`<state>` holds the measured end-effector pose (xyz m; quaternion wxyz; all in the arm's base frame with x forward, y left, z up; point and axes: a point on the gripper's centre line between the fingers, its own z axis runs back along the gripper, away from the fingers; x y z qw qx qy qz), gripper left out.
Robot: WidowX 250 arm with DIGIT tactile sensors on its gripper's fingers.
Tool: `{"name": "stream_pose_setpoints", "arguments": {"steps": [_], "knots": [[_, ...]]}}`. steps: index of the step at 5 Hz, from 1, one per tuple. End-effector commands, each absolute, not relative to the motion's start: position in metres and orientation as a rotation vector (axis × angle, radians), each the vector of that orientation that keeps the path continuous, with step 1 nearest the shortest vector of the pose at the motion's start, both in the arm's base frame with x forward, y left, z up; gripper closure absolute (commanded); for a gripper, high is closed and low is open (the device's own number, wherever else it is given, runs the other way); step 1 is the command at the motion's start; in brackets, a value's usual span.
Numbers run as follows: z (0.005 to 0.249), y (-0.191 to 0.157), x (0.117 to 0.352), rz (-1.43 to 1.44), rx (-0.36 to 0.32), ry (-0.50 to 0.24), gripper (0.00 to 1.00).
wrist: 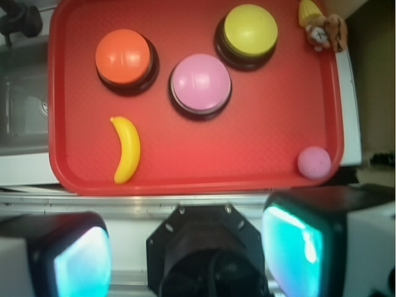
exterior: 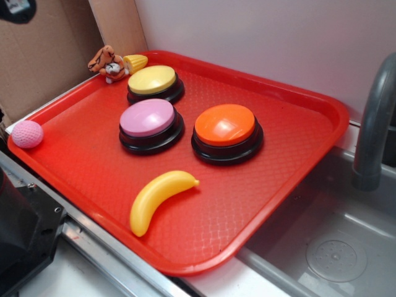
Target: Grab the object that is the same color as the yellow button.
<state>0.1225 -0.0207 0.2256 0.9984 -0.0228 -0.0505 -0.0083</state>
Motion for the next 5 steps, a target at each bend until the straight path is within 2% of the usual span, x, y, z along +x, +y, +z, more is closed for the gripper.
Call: {"name": "stream_pose_setpoints", "arguments": {"steps": [1, 2, 3, 4, 5], "knots": [[0.198, -0.042, 0.154, -0.022, -0.097, -0.174, 0.0], [0.174, -0.057, 0.17, 0.0, -0.159, -0.182, 0.0], [0.145, -0.065, 0.177, 0.009, -0.187, -0.132, 0.0], [0.122, -0.075, 0.176, 0.017, -0.177, -0.094, 0.0], [0.1, -0.081, 0.173, 0.029, -0.156, -0.095, 0.0]]}}
